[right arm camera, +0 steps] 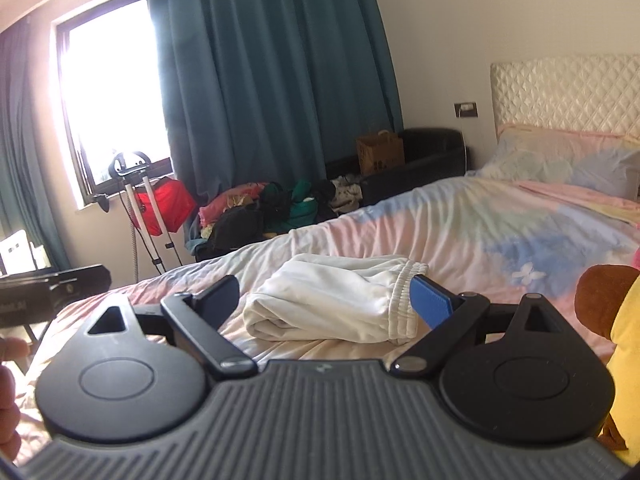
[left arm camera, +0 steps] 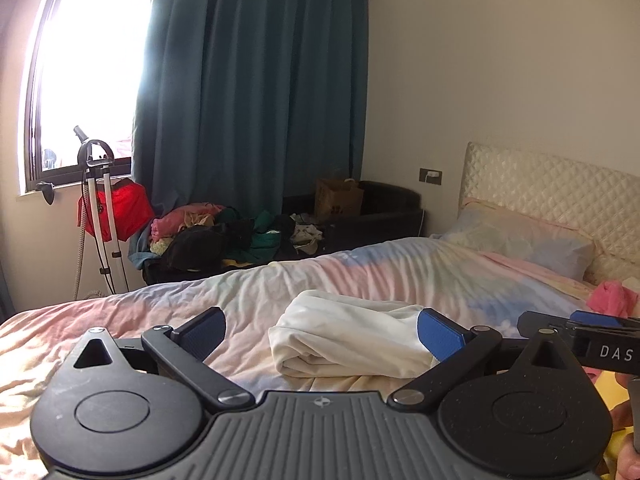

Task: Fold clothes
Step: 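Open both tools and withdraw them from the folded sweatpants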

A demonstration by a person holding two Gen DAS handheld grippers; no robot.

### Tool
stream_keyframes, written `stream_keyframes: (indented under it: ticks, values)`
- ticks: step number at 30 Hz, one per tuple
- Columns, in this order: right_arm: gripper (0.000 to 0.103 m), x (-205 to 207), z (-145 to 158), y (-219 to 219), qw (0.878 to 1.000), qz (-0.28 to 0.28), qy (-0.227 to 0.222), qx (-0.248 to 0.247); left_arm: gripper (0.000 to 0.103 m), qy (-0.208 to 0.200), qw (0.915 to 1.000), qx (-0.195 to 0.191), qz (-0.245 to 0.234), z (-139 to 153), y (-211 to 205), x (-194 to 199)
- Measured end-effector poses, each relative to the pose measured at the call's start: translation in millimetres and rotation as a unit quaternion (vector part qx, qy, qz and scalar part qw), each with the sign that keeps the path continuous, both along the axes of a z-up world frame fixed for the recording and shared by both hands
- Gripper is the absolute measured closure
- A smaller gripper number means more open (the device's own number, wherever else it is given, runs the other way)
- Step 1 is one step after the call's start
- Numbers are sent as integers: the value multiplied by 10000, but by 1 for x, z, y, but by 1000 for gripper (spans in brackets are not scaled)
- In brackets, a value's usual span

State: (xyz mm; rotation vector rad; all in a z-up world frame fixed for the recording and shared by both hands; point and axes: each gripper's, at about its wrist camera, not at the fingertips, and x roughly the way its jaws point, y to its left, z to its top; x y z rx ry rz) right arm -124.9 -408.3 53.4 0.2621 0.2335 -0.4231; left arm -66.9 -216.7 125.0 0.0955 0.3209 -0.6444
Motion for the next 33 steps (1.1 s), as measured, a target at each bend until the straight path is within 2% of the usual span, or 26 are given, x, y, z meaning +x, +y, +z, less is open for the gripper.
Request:
stream_keyframes:
  ticks: [4,8,11,14,19,23,26,33]
  values:
    - [10,-12,-20,22,9993,75,-288,-231,0,-86,9997,-183,102,-12,13,-9]
    - [10,-11,-46,34,9982,9,-262,-542,0,-207,9995,-242,91,-26,21,-16]
    - [10,-4,-60,31,9981,-75,-229,-567,0,-332,9991,-208,168,-39,23,-17]
    - [10,1,-75,23,9989,-174,-255,-351,1,-280,9991,-249,195,-57,24,-14]
    - [10,4,-79,34,9976,-249,-257,-593,1,-129,9994,54,324,-79,22,-6]
    - [10,12,-82,46,9959,-227,-29,-877,1,-84,9991,-87,411,-80,28,-4]
    - [10,11,-81,47,9956,-294,-19,-886,1,-172,9988,-2,460,-80,28,-5]
    - [10,12,-82,46,9962,-321,87,-799,1,-92,9987,39,490,-82,28,-1]
